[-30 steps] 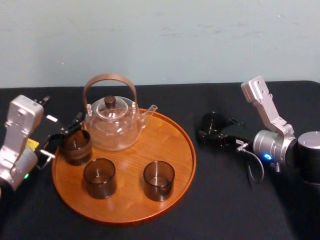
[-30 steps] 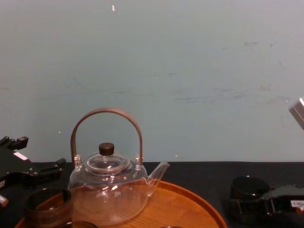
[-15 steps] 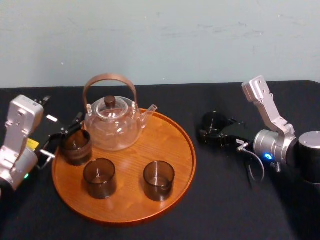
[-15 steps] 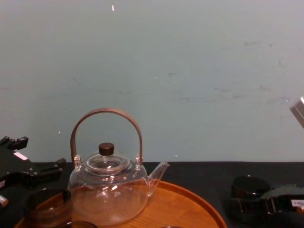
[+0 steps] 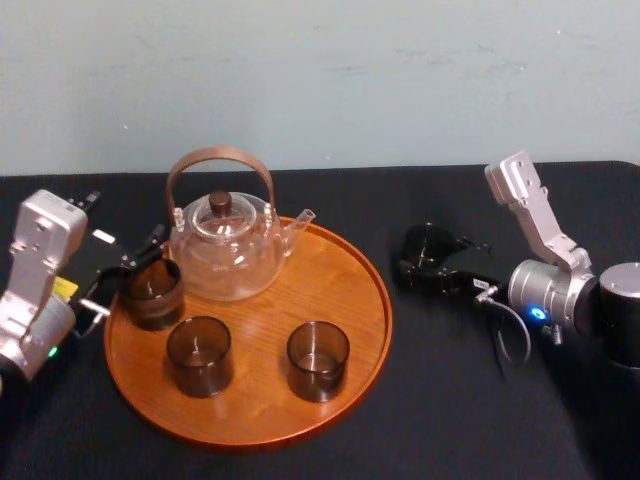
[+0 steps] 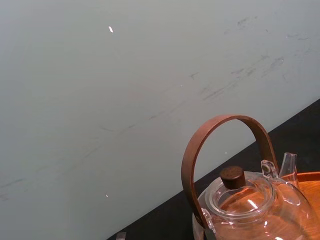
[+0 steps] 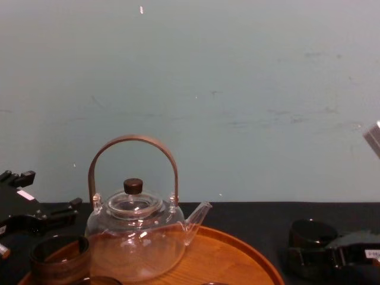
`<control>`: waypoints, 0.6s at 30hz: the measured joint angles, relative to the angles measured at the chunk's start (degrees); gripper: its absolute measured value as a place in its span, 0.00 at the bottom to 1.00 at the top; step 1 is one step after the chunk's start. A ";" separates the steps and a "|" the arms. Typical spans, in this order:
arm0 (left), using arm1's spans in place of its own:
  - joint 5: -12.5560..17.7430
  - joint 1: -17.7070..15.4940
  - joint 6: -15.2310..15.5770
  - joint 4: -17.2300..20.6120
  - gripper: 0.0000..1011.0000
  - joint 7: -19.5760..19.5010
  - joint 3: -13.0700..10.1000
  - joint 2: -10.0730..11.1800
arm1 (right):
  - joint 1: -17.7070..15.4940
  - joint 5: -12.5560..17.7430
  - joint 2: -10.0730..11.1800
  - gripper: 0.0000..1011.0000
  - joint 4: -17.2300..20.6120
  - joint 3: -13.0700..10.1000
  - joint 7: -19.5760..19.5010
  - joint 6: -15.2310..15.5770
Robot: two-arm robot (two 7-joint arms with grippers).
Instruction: Pick up the glass from the table and place it on the tray.
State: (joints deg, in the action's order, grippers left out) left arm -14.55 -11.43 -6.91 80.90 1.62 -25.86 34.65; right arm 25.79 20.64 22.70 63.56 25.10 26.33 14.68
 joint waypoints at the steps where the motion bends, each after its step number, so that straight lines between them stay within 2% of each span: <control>1: 0.00 0.00 0.00 0.00 0.99 0.00 0.00 0.00 | -0.17 0.14 0.16 0.90 0.41 -0.15 0.20 0.09; 7: 0.00 0.00 0.00 0.00 0.99 0.00 0.00 0.00 | -1.34 1.01 1.43 0.90 3.75 -1.14 0.97 0.62; 11: 0.00 0.00 0.00 0.00 0.99 0.00 0.00 0.00 | -2.24 1.84 2.84 0.90 7.39 -1.80 1.61 0.93; 18: 0.00 0.00 0.00 0.00 0.99 0.00 0.00 0.00 | -2.48 2.62 4.33 0.90 11.46 -1.81 2.63 0.86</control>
State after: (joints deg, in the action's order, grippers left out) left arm -14.55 -11.43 -6.91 80.90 1.62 -25.86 34.65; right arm 23.31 23.26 27.03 75.02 23.28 28.95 15.54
